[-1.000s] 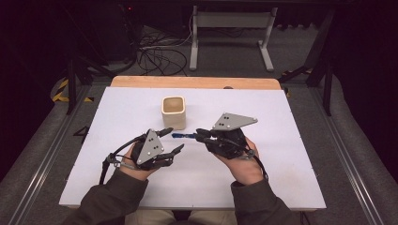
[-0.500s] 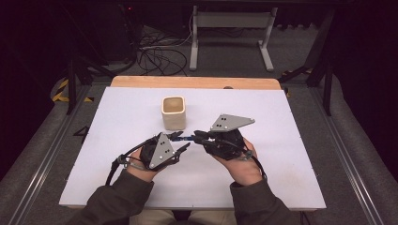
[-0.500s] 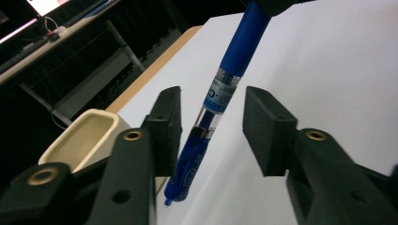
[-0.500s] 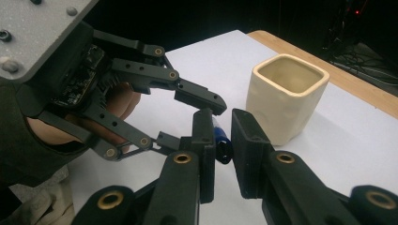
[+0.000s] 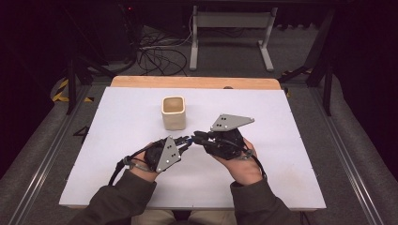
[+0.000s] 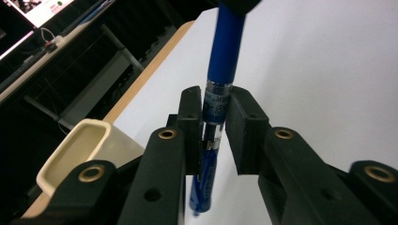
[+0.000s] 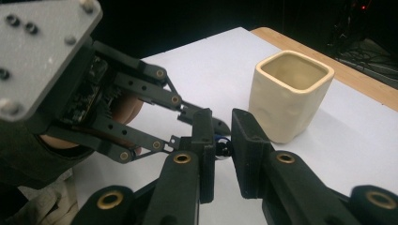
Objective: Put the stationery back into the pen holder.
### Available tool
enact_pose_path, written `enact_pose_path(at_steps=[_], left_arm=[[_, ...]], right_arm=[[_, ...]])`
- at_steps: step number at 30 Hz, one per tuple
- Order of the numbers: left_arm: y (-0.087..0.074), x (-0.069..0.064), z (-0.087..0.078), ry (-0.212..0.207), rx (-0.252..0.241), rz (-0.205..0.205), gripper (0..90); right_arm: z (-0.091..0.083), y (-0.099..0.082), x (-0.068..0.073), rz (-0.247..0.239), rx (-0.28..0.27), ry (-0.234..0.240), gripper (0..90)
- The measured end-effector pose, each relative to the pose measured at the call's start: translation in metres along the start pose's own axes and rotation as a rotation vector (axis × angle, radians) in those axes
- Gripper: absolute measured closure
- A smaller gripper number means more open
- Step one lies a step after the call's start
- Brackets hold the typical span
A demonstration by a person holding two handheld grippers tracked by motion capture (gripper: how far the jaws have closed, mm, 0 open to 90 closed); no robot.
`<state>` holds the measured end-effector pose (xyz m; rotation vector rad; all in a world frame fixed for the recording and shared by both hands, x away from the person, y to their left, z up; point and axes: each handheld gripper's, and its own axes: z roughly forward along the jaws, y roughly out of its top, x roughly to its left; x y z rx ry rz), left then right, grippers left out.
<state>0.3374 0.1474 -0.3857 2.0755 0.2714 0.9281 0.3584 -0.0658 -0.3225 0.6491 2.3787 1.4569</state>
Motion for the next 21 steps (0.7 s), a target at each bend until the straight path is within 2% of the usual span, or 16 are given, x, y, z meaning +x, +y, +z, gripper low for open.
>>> enact_pose_path(at_steps=[2, 8, 11, 16, 21], left_arm=[[0.001, -0.001, 0.002, -0.011, 0.002, 0.009, 78.8], [0.002, 0.001, 0.002, -0.029, -0.006, -0.025, 79.2], [0.003, 0.003, 0.002, -0.037, -0.017, -0.041, 79.2], [0.004, 0.006, 0.003, -0.041, -0.017, -0.064, 79.2], [0.003, 0.010, 0.003, -0.041, -0.014, -0.105, 79.2]], right_arm=[[0.000, -0.001, -0.001, 0.007, 0.002, 0.004, 80.1], [-0.001, -0.002, -0.005, 0.033, -0.017, 0.016, 79.2], [-0.002, -0.002, -0.007, 0.047, -0.040, 0.013, 74.1], [-0.004, -0.003, -0.009, 0.057, -0.054, 0.008, 70.9], [-0.006, -0.004, -0.012, 0.073, -0.079, -0.006, 63.9]])
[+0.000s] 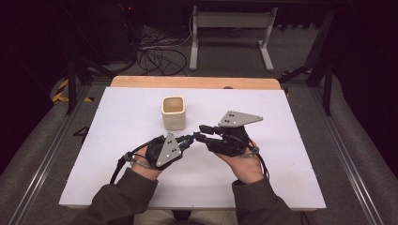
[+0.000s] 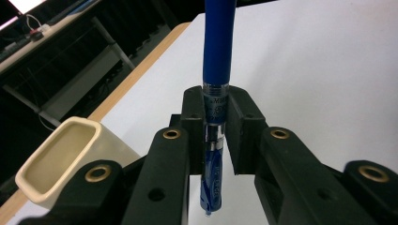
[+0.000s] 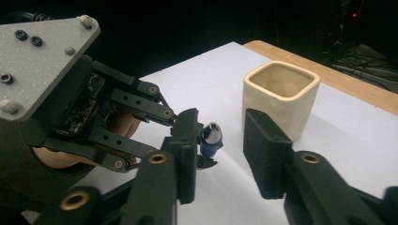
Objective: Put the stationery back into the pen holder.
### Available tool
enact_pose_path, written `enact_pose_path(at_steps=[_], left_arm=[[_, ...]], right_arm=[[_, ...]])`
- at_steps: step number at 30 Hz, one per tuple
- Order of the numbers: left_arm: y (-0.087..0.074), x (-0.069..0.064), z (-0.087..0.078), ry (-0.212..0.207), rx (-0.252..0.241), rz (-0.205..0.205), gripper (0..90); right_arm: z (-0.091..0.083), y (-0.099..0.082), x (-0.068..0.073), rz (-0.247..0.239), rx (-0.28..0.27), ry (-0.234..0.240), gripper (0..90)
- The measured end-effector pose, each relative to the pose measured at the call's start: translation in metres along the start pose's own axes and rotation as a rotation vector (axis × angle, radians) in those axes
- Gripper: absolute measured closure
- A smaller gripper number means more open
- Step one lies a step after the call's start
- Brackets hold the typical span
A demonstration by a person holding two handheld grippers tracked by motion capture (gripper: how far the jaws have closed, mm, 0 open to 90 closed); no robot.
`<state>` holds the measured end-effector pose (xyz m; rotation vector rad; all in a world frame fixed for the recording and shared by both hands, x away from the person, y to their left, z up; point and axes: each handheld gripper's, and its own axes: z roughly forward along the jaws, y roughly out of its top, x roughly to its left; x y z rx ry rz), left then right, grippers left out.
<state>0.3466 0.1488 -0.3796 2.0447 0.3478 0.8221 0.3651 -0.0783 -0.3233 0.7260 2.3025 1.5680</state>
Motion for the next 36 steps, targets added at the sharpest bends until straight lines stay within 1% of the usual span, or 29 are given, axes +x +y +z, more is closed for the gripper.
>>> enact_pose_path(at_steps=[2, 8, 15, 18, 20, 22, 25, 26, 28, 31, 33, 36], left_arm=[[0.000, 0.002, 0.000, -0.005, -0.006, -0.024, 79.2], [0.000, 0.007, -0.001, -0.005, -0.018, -0.062, 79.2], [0.000, 0.013, -0.003, -0.010, -0.046, -0.106, 79.2], [0.000, 0.016, -0.004, -0.010, -0.063, -0.132, 79.2], [0.000, 0.019, -0.006, -0.007, -0.074, -0.142, 79.2], [0.000, 0.022, -0.007, -0.006, -0.084, -0.162, 79.2], [0.001, 0.026, -0.008, -0.003, -0.095, -0.172, 79.2], [0.001, 0.027, -0.009, -0.002, -0.098, -0.183, 79.2], [0.001, 0.030, -0.009, -0.002, -0.108, -0.191, 79.2], [0.002, 0.034, -0.010, -0.001, -0.116, -0.200, 79.2], [0.002, 0.036, -0.010, -0.006, -0.127, -0.223, 79.2], [0.001, 0.041, -0.010, -0.009, -0.142, -0.245, 79.2]], right_arm=[[-0.002, 0.000, -0.002, 0.008, -0.012, -0.005, 61.6], [-0.011, -0.002, -0.007, 0.025, -0.065, -0.026, 53.9], [-0.019, -0.006, -0.012, 0.013, -0.103, -0.059, 43.3], [-0.022, -0.007, -0.013, 0.001, -0.127, -0.068, 39.5], [-0.024, -0.008, -0.013, -0.001, -0.144, -0.078, 36.7], [-0.027, -0.010, -0.015, 0.005, -0.160, -0.084, 34.8], [-0.030, -0.012, -0.018, 0.013, -0.178, -0.087, 32.5], [-0.031, -0.013, -0.019, 0.014, -0.182, -0.092, 31.5], [-0.034, -0.014, -0.021, 0.013, -0.196, -0.099, 30.0], [-0.038, -0.016, -0.024, 0.021, -0.208, -0.096, 27.3], [-0.040, -0.018, -0.026, 0.027, -0.213, -0.096, 25.6], [-0.042, -0.020, -0.028, 0.025, -0.217, -0.103, 23.7]])
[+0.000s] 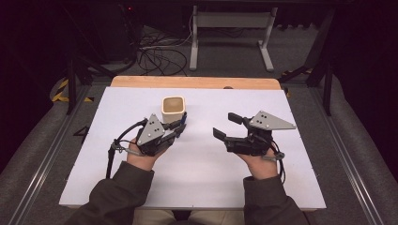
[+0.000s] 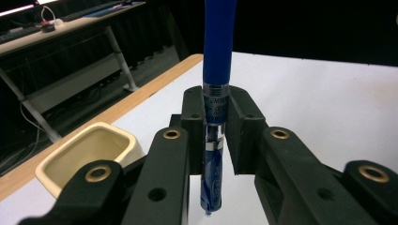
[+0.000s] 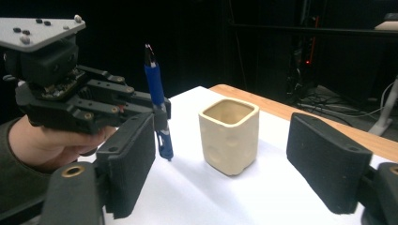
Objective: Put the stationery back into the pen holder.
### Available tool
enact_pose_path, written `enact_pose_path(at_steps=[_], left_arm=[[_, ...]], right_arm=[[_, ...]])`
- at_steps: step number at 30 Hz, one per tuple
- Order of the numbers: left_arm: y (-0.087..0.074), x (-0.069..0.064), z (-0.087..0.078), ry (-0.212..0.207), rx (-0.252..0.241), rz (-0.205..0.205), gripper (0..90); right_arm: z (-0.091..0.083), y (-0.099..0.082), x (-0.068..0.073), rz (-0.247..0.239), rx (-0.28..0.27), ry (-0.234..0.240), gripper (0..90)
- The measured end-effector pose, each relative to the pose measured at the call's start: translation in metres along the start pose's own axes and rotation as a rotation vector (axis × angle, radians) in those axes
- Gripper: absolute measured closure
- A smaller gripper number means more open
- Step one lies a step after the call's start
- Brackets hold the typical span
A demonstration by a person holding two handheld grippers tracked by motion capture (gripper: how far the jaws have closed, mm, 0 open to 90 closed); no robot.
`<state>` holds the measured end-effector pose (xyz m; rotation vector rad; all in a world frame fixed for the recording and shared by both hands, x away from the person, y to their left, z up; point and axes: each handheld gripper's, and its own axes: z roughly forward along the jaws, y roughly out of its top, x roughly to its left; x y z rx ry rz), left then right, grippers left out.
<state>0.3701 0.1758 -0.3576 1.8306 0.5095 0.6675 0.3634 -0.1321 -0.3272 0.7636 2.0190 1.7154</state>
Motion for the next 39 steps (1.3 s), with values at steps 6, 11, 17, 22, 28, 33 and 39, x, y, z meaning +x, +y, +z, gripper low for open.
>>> enact_pose_path(at_steps=[6, 11, 17, 22, 28, 33, 39], left_arm=[[0.001, 0.007, -0.001, 0.005, -0.021, -0.033, 79.2], [0.004, 0.014, -0.002, 0.016, -0.042, -0.051, 79.2], [0.008, 0.022, -0.003, 0.033, -0.074, -0.079, 79.1], [0.008, 0.029, -0.002, 0.044, -0.091, -0.106, 79.2], [0.007, 0.035, 0.000, 0.058, -0.104, -0.128, 79.2], [0.006, 0.042, 0.002, 0.070, -0.116, -0.155, 79.2], [0.004, 0.050, 0.006, 0.092, -0.118, -0.175, 79.2]], right_arm=[[-0.003, -0.002, -0.003, 0.001, -0.003, -0.008, 20.6], [-0.006, -0.003, -0.005, -0.003, -0.010, -0.013, 18.4], [-0.010, -0.005, -0.008, 0.008, -0.009, -0.016, 16.7], [-0.012, -0.006, -0.009, 0.015, -0.010, -0.017, 16.3], [-0.015, -0.007, -0.011, 0.016, -0.011, -0.023, 16.3], [-0.017, -0.008, -0.013, 0.020, -0.016, -0.027, 16.1], [-0.018, -0.009, -0.014, 0.024, -0.013, -0.031, 16.1]])
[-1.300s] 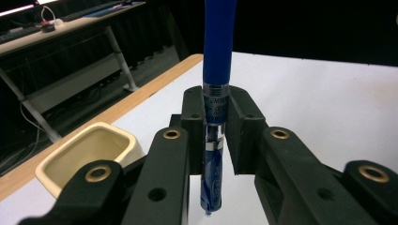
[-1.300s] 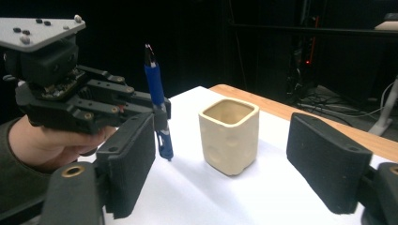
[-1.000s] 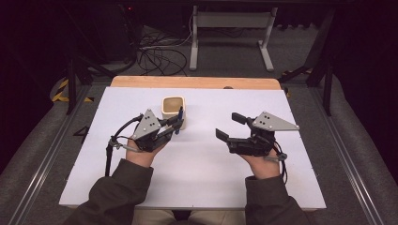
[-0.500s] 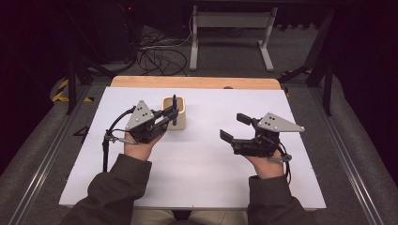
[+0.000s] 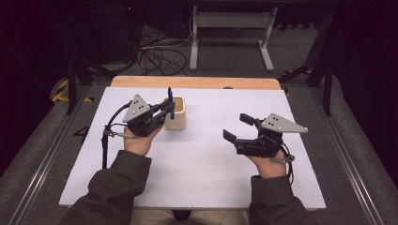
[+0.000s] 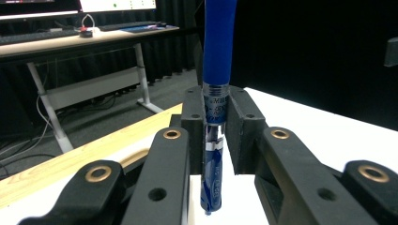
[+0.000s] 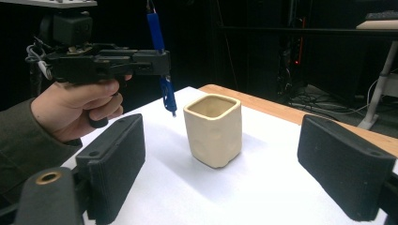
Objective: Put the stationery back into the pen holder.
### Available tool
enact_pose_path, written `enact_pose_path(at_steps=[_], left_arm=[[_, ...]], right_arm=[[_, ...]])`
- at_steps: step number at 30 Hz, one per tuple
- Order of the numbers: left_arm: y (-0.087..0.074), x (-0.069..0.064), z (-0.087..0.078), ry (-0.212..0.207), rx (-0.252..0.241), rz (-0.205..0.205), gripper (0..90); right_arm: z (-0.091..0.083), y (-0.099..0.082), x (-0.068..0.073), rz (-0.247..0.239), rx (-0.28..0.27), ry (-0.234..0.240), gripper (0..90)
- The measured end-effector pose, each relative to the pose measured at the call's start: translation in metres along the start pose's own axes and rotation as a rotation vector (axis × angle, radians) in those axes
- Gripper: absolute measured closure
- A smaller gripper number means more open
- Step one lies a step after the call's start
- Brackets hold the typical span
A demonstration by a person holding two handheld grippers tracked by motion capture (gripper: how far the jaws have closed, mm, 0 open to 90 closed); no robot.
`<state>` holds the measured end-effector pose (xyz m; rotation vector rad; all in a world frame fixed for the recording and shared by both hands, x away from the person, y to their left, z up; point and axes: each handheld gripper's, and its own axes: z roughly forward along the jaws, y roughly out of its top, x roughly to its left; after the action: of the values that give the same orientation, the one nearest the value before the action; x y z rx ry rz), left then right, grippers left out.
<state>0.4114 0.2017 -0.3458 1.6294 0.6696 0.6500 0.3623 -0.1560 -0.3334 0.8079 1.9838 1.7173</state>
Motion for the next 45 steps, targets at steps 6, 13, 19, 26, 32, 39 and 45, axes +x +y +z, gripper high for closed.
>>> enact_pose_path(at_steps=[6, 13, 19, 26, 32, 39, 45], left_arm=[[-0.001, 0.006, 0.004, 0.019, -0.015, -0.021, 79.3], [-0.003, 0.012, 0.008, 0.040, -0.034, -0.033, 79.3], [-0.005, 0.019, 0.011, 0.064, -0.041, -0.051, 79.3], [-0.008, 0.023, 0.016, 0.087, -0.035, -0.058, 79.3], [-0.011, 0.026, 0.021, 0.103, -0.034, -0.067, 79.3], [-0.016, 0.030, 0.028, 0.124, -0.021, -0.076, 79.3], [-0.020, 0.033, 0.034, 0.137, 0.003, -0.084, 79.3]], right_arm=[[0.000, 0.000, 0.000, -0.001, 0.000, 0.000, 16.1], [0.000, 0.000, 0.000, -0.003, 0.002, -0.001, 16.2], [-0.002, 0.000, -0.001, -0.002, -0.003, -0.002, 16.2], [-0.004, 0.000, -0.003, 0.005, -0.006, -0.009, 16.2], [-0.005, 0.000, -0.003, 0.003, -0.018, -0.009, 16.1], [-0.007, 0.000, -0.005, 0.003, -0.025, -0.005, 15.9], [-0.009, 0.000, -0.006, 0.008, -0.029, -0.009, 15.9]])
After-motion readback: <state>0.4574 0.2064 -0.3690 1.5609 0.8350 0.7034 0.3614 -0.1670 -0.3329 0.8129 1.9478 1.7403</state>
